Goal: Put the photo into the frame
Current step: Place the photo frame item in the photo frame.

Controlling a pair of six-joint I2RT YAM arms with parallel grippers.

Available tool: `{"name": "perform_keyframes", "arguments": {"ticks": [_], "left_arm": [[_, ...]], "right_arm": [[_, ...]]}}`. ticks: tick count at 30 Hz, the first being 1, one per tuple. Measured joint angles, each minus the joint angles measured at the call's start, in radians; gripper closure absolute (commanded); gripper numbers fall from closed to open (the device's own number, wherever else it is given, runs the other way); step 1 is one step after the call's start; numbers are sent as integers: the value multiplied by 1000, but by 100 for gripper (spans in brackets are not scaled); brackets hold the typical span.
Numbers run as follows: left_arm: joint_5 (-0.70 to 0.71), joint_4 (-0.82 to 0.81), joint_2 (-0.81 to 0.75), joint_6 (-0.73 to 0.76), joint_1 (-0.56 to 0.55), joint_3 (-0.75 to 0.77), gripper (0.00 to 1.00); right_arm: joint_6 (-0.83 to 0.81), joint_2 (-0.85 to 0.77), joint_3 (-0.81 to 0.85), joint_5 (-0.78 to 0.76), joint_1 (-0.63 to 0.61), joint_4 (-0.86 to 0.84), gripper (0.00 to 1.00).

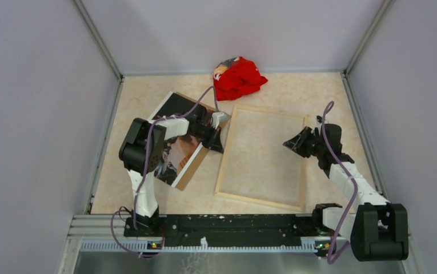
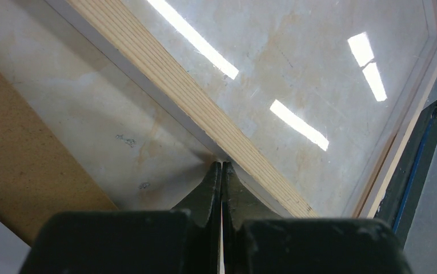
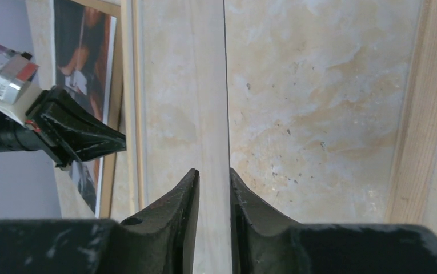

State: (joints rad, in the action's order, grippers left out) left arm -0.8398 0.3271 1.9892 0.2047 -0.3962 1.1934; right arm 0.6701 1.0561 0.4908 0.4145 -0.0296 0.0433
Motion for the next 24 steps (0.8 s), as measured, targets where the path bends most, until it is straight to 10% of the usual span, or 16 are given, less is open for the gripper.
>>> {"name": "perform_keyframes", "arguments": {"ticks": [10,24], "left_arm": [[0,0,0,0,1,0,100],[-5,11,0,0,1,0,100]], "right_arm": [[-94,72,52,-51,-1,154,37],[-190,151,173,-216,-68,298,25]]}}
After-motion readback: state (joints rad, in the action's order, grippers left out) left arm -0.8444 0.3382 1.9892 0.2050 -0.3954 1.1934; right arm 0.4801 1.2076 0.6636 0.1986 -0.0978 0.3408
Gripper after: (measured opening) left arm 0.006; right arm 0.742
